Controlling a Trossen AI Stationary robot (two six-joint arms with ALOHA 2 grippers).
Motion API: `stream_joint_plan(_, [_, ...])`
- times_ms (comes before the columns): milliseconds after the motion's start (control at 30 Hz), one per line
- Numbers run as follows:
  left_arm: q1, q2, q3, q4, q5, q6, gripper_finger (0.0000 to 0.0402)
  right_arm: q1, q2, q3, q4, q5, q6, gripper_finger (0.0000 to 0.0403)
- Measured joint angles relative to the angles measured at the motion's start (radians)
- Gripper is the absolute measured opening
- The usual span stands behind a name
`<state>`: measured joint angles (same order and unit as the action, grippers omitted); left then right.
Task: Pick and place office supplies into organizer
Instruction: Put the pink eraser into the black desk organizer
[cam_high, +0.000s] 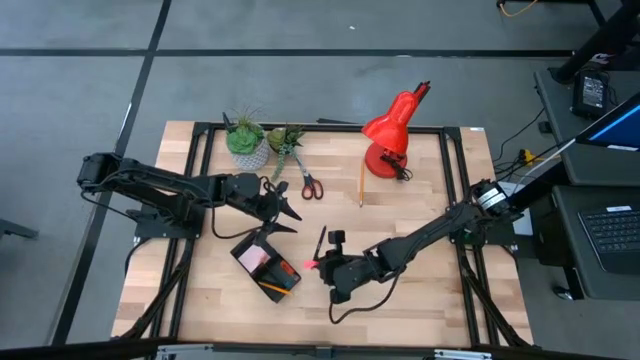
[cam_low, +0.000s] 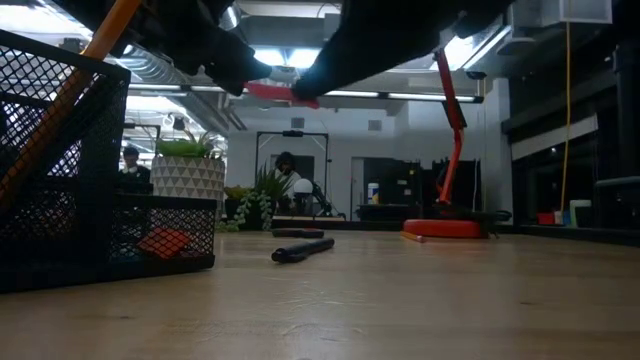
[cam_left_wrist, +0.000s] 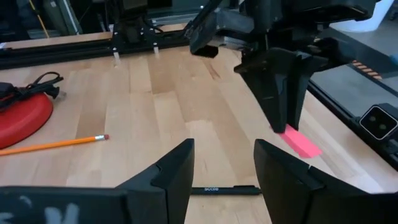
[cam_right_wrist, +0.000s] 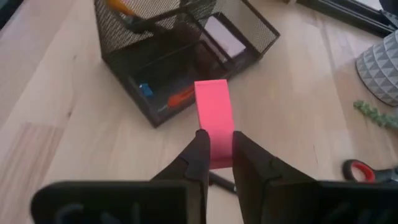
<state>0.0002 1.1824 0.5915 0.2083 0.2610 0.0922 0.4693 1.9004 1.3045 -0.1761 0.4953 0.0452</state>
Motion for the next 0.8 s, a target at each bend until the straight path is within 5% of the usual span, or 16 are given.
stream_joint_plan(800, [-0.046, -0.009, 0.0, -0.002, 0.001, 0.105, 0.0157, -0.045, 0.113, -0.001, 0.257, -0.09, -0.076, 0.0053])
